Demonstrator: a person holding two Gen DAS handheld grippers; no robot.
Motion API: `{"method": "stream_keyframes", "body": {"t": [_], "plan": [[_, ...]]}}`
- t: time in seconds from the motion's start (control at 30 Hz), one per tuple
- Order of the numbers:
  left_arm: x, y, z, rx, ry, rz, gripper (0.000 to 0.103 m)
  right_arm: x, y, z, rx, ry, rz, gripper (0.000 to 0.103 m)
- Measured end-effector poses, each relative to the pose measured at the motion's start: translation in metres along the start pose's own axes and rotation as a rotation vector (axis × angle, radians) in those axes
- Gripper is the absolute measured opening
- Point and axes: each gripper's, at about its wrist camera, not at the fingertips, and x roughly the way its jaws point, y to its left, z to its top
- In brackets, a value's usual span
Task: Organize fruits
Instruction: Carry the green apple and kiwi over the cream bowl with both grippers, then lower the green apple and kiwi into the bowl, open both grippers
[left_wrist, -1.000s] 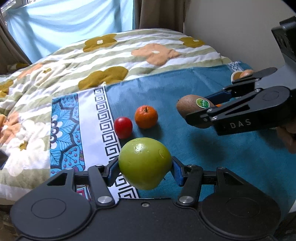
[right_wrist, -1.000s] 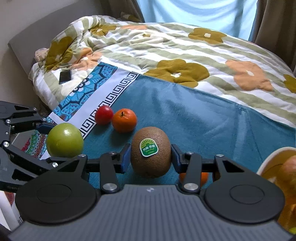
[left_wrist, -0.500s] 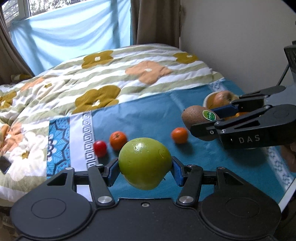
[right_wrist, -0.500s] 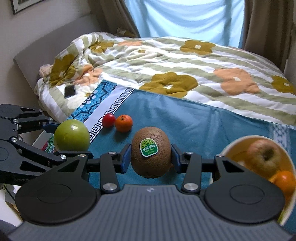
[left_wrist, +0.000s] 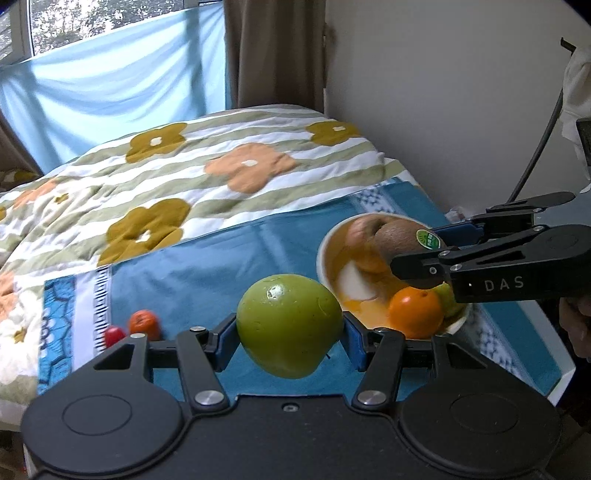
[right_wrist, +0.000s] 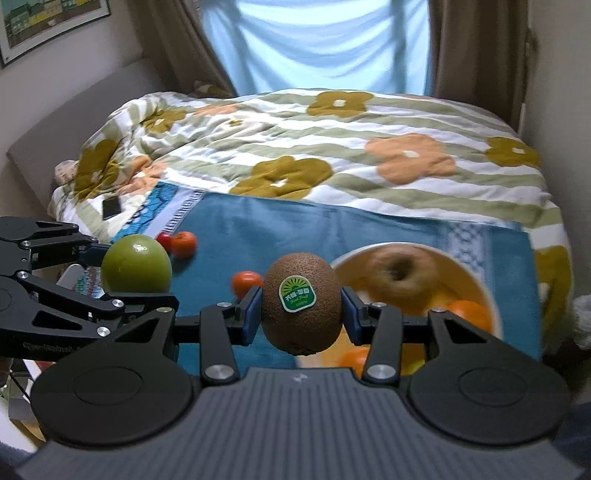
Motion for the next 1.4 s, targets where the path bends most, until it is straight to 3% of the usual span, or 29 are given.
{"method": "stream_keyframes", "body": {"t": [0.4,0.8,0.87,0.93,0.97,1.23,1.4], "plan": [[0.069,-0.051,0.031,0.009,0.027,-0.002,0.062,-0.005,-0.075,-0.014,0.036,0.01,-0.022,0.06],[0.126,-0.061,0.038,-0.063,0.121,0.04,0.062,0.011,-0.113,-0.023,0.048,0.037,0.008,0.06],[0.129,-0.061,0.037,-0.077,0.128,0.038,0.064,0.012,-0.115,-0.022,0.051,0.035,0.013,0.06],[0.125,-0.061,0.038,-0.078,0.105,0.047,0.089,0.013,-0.118,-0.021,0.053,0.033,0.017,0.06],[0.12,-0.061,0.039,-0.08,0.084,0.057,0.093,0.013,-0.119,-0.021,0.053,0.032,0.019,0.06],[0.089,-0.047,0.041,-0.138,0.041,0.087,0.094,0.009,-0.115,-0.014,0.01,0.046,0.037,0.06],[0.072,-0.038,0.032,-0.178,0.026,0.11,0.094,0.014,-0.104,-0.009,-0.079,0.075,0.095,0.06]]}}
